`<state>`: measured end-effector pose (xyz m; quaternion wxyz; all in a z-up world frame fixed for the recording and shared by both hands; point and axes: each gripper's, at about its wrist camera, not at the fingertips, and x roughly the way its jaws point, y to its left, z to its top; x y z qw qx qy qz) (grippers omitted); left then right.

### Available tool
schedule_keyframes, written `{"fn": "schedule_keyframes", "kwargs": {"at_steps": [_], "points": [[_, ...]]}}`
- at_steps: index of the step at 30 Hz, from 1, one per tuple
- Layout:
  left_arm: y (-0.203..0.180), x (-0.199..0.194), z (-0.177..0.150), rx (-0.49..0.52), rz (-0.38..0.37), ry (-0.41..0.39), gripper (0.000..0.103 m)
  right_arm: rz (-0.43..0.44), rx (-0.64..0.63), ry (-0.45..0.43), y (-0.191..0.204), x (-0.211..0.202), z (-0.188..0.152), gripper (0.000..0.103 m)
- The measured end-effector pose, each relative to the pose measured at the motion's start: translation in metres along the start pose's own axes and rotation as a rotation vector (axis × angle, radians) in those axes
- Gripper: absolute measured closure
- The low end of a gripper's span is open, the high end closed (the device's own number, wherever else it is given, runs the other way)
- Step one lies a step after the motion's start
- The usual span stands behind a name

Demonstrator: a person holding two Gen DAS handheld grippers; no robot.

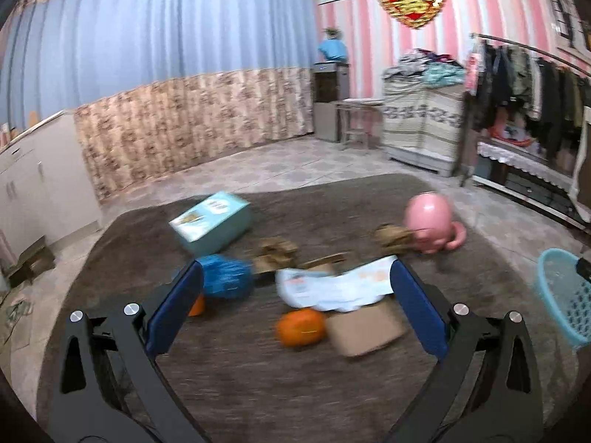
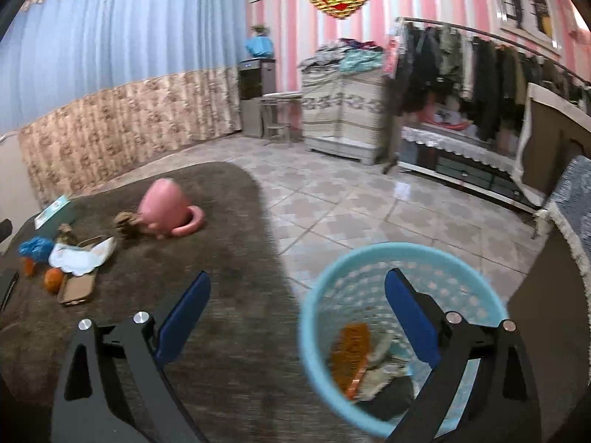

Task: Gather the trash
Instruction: 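Open both tools over the basket to drop the snack bag and cloth, then grasp the blue plastic bag with the left tool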

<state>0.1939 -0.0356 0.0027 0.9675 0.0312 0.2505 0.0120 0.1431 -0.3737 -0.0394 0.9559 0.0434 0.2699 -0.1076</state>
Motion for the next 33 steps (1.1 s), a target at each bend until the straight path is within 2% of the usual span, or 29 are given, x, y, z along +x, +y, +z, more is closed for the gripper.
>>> {"fn": "schedule_keyframes", "kwargs": {"at_steps": [8, 16, 19, 20, 23, 27, 33], "points": [[0.077, 0.038, -0.018, -0.033, 0.075, 0.075, 0.005, 0.121, -0.056, 0.043, 0.058, 0.019, 0.005, 0.010], [0.100, 0.094, -0.018, -0.054, 0.055, 0.146, 0.009, 0.211, -0.125, 0.103, 0.124, 0.063, 0.014, 0.010], [0.093, 0.119, -0.017, -0.026, 0.028, 0.177, 0.021, 0.234, -0.173, 0.121, 0.151, 0.078, 0.015, 0.010], [0.091, 0.127, -0.018, -0.019, 0.027, 0.188, 0.028, 0.240, -0.192, 0.129, 0.162, 0.084, 0.016, 0.010], [0.085, 0.145, -0.021, 0.000, -0.007, 0.243, 0.060, 0.270, -0.226, 0.146, 0.184, 0.097, 0.016, 0.010], [0.081, 0.137, -0.021, 0.020, -0.032, 0.214, 0.080, 0.294, -0.265, 0.173, 0.206, 0.112, 0.012, 0.010], [0.111, 0.090, -0.010, -0.037, -0.002, 0.122, 0.082, 0.319, -0.250, 0.219, 0.222, 0.134, 0.006, 0.011]]}}
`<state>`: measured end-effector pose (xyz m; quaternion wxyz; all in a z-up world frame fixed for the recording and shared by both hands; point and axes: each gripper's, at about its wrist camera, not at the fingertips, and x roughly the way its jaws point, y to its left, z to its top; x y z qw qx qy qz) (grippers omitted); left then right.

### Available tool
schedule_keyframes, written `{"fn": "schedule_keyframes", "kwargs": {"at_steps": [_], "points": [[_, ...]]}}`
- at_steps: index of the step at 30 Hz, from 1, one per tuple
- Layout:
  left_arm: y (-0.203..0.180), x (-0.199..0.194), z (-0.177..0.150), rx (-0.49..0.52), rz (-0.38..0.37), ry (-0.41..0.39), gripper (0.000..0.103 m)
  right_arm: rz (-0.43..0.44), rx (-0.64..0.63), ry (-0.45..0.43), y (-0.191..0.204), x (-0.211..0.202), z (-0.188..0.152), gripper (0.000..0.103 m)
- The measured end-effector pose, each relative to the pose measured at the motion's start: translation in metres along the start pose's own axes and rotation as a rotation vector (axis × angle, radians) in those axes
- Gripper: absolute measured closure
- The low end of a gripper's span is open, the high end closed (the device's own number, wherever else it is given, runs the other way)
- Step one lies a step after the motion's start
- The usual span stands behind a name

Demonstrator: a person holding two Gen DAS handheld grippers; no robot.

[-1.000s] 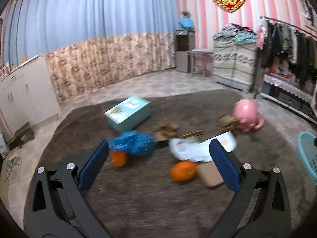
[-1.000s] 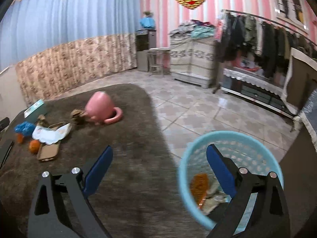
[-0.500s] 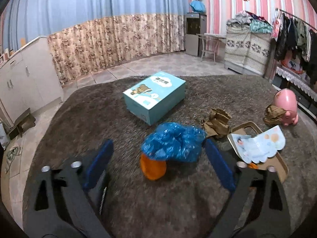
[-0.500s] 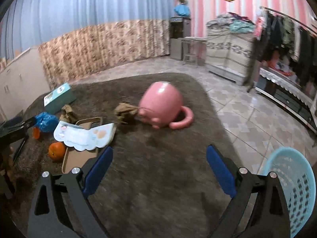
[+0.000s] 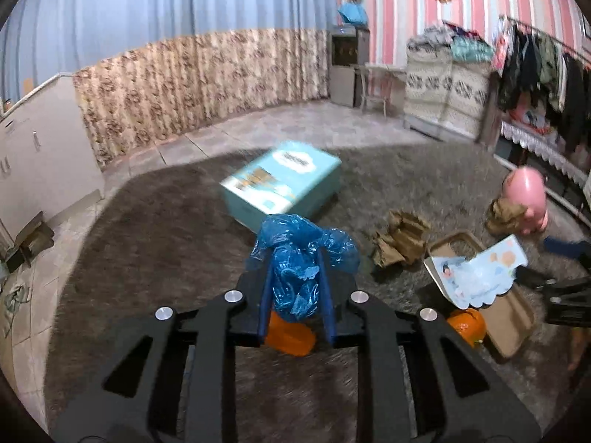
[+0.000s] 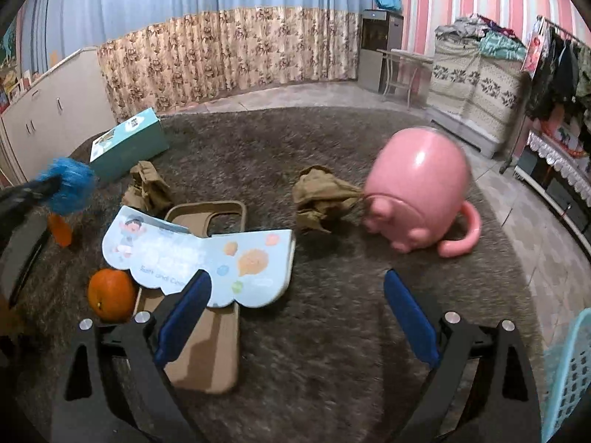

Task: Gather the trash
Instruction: 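Grasp the blue plastic bag with the left tool, then grasp the white paper card with the right tool while the left holds the blue bag, then carry both items to the basket and open both tools to drop them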

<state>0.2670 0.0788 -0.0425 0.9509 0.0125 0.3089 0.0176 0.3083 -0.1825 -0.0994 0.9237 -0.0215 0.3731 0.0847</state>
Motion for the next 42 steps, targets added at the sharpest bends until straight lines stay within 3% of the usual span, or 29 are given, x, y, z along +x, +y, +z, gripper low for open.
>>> {"fn": "schedule_keyframes", "kwargs": {"at_steps": [3, 5, 7, 9, 10, 12, 14, 19, 27, 35, 42], "points": [[0.020, -0.023, -0.005, -0.060, 0.002, -0.024, 0.082, 0.017, -0.003, 0.013, 0.004, 0.010, 0.003, 0.014], [0.030, -0.032, -0.012, -0.083, 0.002, -0.021, 0.082, 0.036, -0.007, 0.036, 0.005, 0.017, 0.005, 0.028], [0.033, -0.037, -0.017, -0.081, 0.013, -0.013, 0.082, 0.075, 0.003, 0.047, 0.006, 0.022, 0.008, 0.033], [0.033, -0.039, -0.022, -0.084, 0.012, -0.001, 0.082, 0.101, -0.008, 0.050, 0.011, 0.025, 0.007, 0.046], [0.032, -0.040, -0.025, -0.088, 0.002, 0.007, 0.082, 0.120, -0.023, 0.044, 0.014, 0.024, 0.006, 0.056], [0.032, -0.039, -0.027, -0.087, 0.002, 0.010, 0.082, 0.109, -0.049, 0.028, 0.020, 0.020, 0.005, 0.062], [0.026, -0.039, -0.031, -0.076, 0.008, 0.014, 0.082, 0.130, -0.044, 0.009, 0.019, 0.015, 0.005, 0.076], [0.019, -0.044, -0.030, -0.059, 0.005, 0.014, 0.082, 0.146, -0.015, -0.066, 0.011, -0.010, 0.003, 0.091], [-0.004, -0.060, -0.022, -0.056, -0.023, -0.017, 0.082, 0.160, 0.059, -0.188, -0.021, -0.074, -0.019, 0.098], [-0.061, -0.079, -0.016, -0.001, -0.075, -0.068, 0.082, 0.041, 0.161, -0.304, -0.084, -0.156, -0.050, 0.100], [-0.125, -0.087, -0.005, 0.042, -0.166, -0.083, 0.082, -0.098, 0.306, -0.376, -0.155, -0.217, -0.083, 0.100]]}}
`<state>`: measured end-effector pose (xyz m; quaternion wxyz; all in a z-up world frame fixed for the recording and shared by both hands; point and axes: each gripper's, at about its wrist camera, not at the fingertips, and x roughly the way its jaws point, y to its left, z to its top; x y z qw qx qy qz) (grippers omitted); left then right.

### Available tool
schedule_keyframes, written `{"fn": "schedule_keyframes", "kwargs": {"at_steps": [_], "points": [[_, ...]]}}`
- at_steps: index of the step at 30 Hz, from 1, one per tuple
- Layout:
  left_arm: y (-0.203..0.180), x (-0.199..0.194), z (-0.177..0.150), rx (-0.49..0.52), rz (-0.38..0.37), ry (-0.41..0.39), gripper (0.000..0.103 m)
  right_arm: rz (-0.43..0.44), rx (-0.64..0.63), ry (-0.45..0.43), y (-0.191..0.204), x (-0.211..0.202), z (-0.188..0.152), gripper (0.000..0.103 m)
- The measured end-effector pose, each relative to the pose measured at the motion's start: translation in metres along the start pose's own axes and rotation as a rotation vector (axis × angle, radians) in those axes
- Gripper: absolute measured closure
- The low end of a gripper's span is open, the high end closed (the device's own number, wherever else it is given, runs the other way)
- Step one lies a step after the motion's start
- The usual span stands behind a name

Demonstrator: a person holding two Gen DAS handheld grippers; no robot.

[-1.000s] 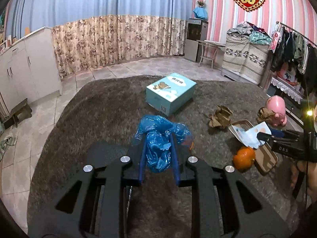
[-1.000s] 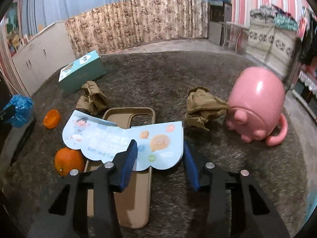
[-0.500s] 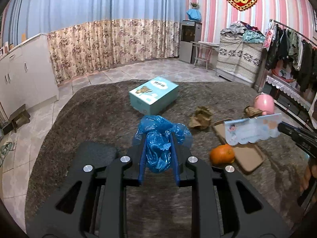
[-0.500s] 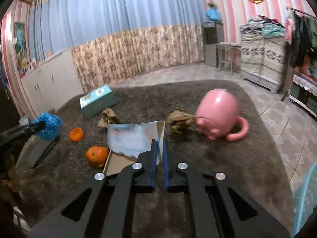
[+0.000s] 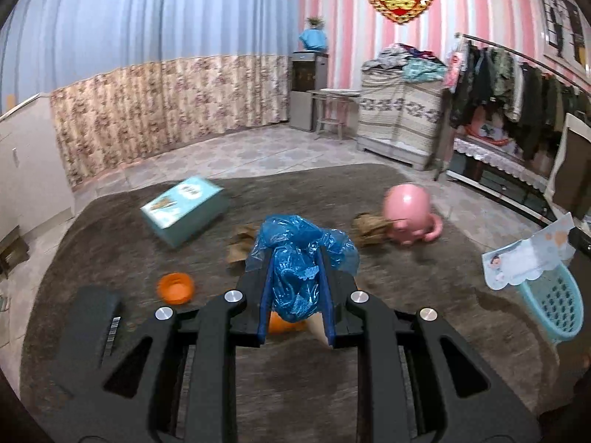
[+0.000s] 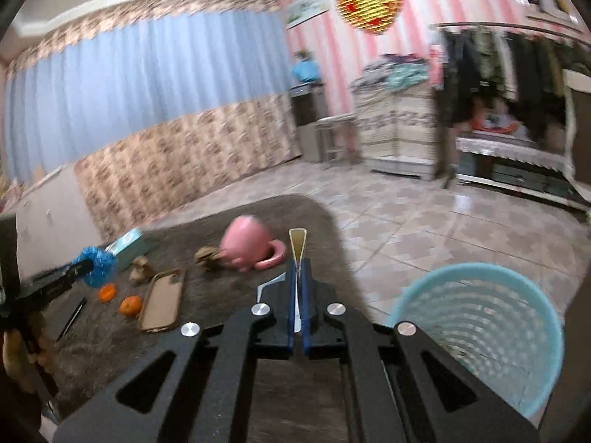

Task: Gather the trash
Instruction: 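Carry both items to the basket and open both tools to drop them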

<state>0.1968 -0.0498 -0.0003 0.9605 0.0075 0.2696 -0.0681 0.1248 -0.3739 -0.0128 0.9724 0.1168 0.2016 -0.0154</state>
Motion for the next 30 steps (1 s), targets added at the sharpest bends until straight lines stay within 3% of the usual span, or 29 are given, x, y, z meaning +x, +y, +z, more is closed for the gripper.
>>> {"fn": "schedule_keyframes", "kwargs": {"at_steps": [7, 14, 22, 30], "points": [[-0.069, 0.007, 0.007, 0.053, -0.090, 0.000, 0.082, -0.164, 0.103, -0.032, -0.070, -0.025, -0.004, 0.100], [-0.143, 0.020, 0.003, 0.115, -0.185, 0.017, 0.082, -0.274, 0.182, -0.041, -0.124, -0.044, -0.013, 0.100], [-0.214, 0.031, -0.008, 0.172, -0.284, 0.042, 0.082, -0.364, 0.191, -0.005, -0.160, -0.045, -0.022, 0.100], [-0.292, 0.042, -0.025, 0.266, -0.394, 0.070, 0.082, -0.394, 0.213, -0.002, -0.183, -0.046, -0.022, 0.100]]}}
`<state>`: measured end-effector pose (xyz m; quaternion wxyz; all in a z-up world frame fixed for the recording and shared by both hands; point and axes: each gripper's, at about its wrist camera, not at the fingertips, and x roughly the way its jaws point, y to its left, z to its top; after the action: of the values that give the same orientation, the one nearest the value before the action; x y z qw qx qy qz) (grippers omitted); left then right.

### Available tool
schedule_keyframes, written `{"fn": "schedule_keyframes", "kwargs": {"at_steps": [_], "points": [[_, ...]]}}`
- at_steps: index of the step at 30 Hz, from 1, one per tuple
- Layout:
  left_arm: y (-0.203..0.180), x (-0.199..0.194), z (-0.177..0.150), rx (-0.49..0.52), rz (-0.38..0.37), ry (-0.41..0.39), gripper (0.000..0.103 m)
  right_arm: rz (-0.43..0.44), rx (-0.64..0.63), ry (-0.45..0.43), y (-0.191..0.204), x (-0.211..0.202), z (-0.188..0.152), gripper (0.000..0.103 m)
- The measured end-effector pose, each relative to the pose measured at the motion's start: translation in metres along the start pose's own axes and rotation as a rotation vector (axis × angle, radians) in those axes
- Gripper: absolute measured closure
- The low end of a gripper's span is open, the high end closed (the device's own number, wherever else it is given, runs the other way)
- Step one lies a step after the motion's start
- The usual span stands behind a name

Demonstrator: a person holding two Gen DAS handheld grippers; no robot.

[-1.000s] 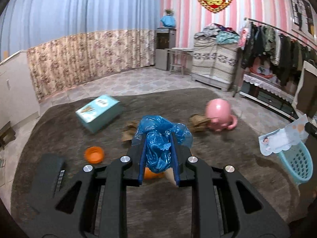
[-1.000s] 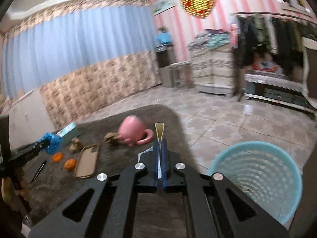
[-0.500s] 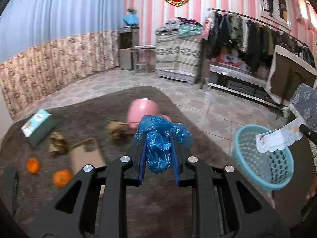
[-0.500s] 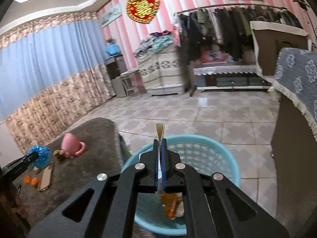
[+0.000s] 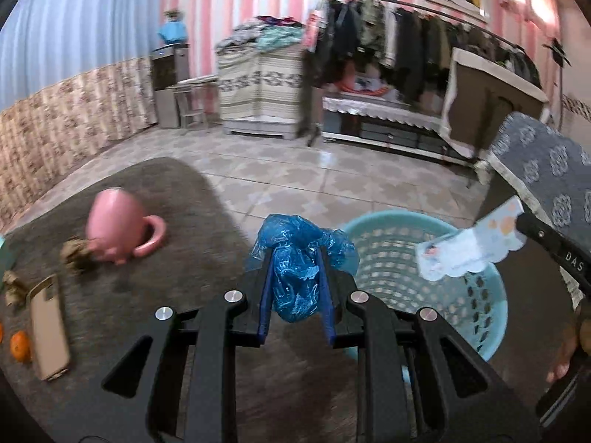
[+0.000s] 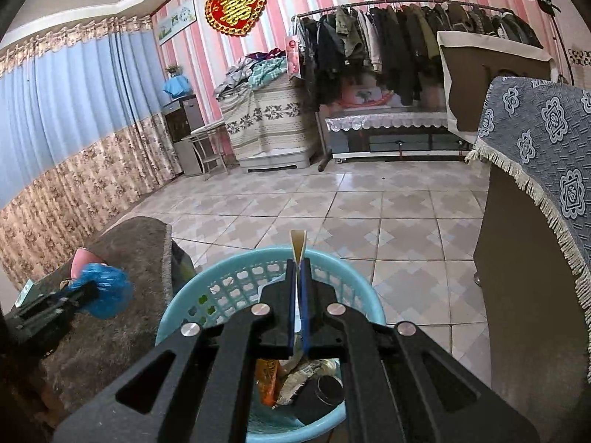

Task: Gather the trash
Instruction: 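Carry both items to the basket and open both tools to drop them, then move both open tools back over the rug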

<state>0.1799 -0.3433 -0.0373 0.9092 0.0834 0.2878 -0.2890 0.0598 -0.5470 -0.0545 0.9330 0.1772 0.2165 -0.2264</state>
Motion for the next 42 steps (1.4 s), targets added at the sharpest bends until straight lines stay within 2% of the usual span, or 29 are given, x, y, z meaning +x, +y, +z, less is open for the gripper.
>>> {"fn": "schedule_keyframes", "kwargs": {"at_steps": [3, 7, 8, 9, 10, 11, 12, 14, 18, 24, 30, 31, 32, 33, 34, 36, 38, 42], "points": [[-0.019, 0.017, 0.002, 0.034, -0.054, 0.021, 0.082, -0.004, 0.002, 0.006, -0.001, 0.001, -0.001, 0.100], [-0.039, 0.032, 0.001, 0.057, -0.085, 0.041, 0.079, -0.016, 0.023, 0.011, -0.010, 0.000, -0.001, 0.100], [-0.041, 0.034, 0.002, 0.058, -0.085, 0.043, 0.070, -0.018, 0.029, 0.011, -0.012, 0.000, -0.001, 0.100], [-0.043, 0.036, 0.002, 0.061, -0.084, 0.042, 0.052, -0.019, 0.032, 0.012, -0.012, -0.001, -0.002, 0.100], [-0.043, 0.037, 0.002, 0.057, -0.080, 0.037, 0.043, -0.020, 0.037, 0.014, -0.014, -0.001, -0.003, 0.100], [-0.039, 0.037, 0.003, 0.048, -0.076, 0.033, 0.028, -0.021, 0.039, 0.017, -0.015, 0.000, -0.002, 0.100], [-0.037, 0.037, 0.004, 0.038, -0.071, 0.028, 0.024, -0.021, 0.040, 0.019, -0.015, 0.001, -0.001, 0.100], [-0.030, 0.036, 0.006, 0.028, -0.053, 0.025, 0.024, -0.020, 0.040, 0.022, -0.015, 0.002, -0.002, 0.100], [-0.006, 0.022, 0.010, -0.008, 0.031, -0.011, 0.012, -0.010, 0.029, 0.025, -0.008, 0.003, -0.003, 0.100], [0.027, -0.013, 0.012, -0.048, 0.162, -0.070, 0.005, 0.019, -0.009, 0.049, 0.012, 0.011, -0.005, 0.100], [0.057, -0.040, 0.007, -0.077, 0.236, -0.076, 0.005, 0.023, -0.020, 0.078, 0.028, 0.027, -0.007, 0.095], [0.064, -0.044, 0.006, -0.087, 0.247, -0.076, 0.005, 0.013, -0.024, 0.087, 0.029, 0.030, -0.008, 0.082], [0.069, -0.047, 0.006, -0.097, 0.255, -0.073, 0.005, -0.004, -0.029, 0.095, 0.030, 0.032, -0.008, 0.055], [0.075, -0.049, 0.005, -0.107, 0.260, -0.069, 0.005, -0.019, -0.033, 0.099, 0.031, 0.034, -0.009, 0.042], [0.082, -0.053, 0.004, -0.120, 0.267, -0.066, 0.005, -0.039, -0.037, 0.096, 0.032, 0.034, -0.010, 0.034], [0.091, -0.059, 0.004, -0.133, 0.282, -0.067, 0.005, -0.072, -0.049, 0.107, 0.031, 0.035, -0.010, 0.034], [0.099, -0.068, 0.001, -0.138, 0.304, -0.076, 0.005, -0.101, -0.053, 0.108, 0.029, 0.033, -0.010, 0.024], [0.117, -0.089, -0.002, -0.155, 0.342, -0.099, 0.005, -0.103, -0.068, 0.065, 0.036, 0.020, -0.005, 0.016]]}}
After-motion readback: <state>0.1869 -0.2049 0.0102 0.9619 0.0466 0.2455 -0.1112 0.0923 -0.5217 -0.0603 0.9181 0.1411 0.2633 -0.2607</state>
